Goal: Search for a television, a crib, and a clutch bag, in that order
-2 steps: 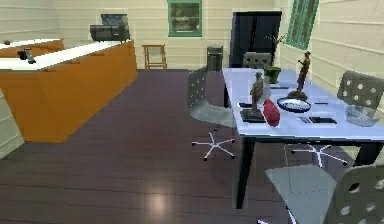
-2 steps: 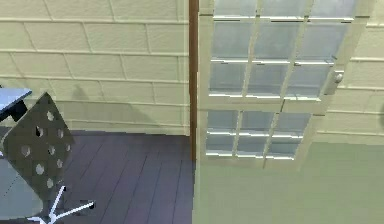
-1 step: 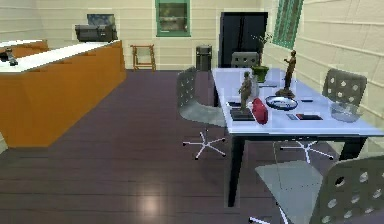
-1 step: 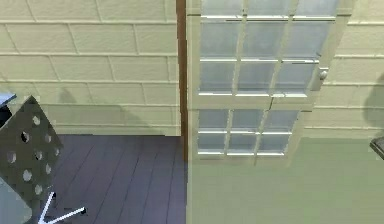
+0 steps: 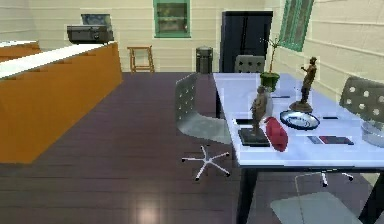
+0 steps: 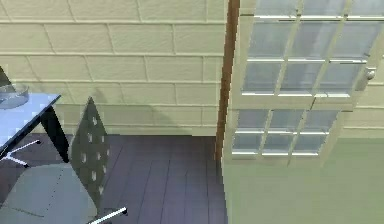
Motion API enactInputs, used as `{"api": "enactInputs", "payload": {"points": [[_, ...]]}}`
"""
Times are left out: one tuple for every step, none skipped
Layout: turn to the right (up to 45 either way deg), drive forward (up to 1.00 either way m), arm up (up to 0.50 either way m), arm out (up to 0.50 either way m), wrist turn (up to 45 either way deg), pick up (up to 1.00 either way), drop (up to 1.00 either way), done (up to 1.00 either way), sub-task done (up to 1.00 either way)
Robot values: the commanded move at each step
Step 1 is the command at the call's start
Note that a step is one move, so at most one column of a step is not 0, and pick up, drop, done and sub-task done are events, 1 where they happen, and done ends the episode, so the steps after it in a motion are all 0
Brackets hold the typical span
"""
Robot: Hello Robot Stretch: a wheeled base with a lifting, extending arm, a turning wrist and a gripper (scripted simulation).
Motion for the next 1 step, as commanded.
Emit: {"api": "enactInputs", "payload": {"points": [[-9.0,0.0,0.0,0.0,0.0,0.0,0.0,0.0,0.0]]}}
